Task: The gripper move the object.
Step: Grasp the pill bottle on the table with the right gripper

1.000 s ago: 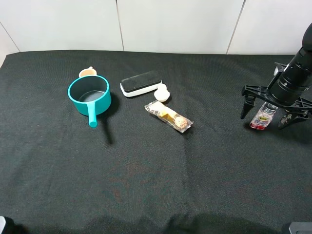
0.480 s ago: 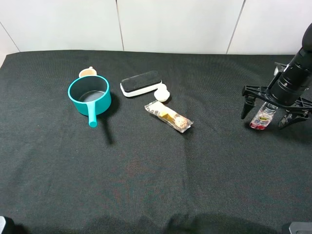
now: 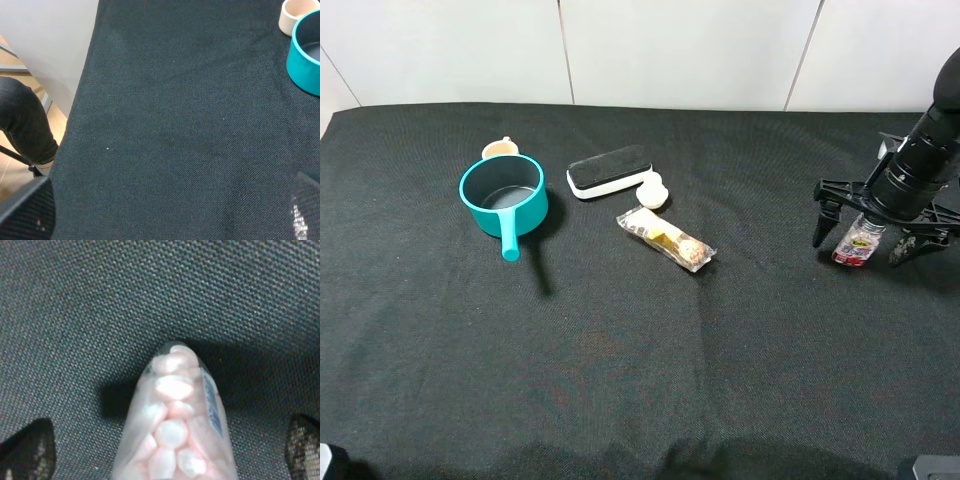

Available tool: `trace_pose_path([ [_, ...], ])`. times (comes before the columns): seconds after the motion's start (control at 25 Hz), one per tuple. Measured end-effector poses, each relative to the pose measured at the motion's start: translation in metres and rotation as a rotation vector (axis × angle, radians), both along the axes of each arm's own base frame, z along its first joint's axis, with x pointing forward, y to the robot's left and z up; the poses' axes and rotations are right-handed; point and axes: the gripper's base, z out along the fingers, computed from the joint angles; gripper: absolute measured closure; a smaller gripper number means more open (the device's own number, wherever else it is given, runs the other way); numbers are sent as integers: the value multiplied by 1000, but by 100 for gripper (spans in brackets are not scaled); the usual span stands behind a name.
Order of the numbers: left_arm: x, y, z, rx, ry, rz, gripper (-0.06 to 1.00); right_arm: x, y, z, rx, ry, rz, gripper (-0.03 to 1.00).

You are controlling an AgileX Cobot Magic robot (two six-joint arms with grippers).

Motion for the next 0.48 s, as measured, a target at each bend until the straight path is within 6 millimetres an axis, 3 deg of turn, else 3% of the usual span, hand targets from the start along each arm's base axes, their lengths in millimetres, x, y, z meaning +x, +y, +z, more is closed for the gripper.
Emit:
trace_pose_path([
  [0.48,0,0,0,0,0,0,-5,0,0,0,0,1,1,28],
])
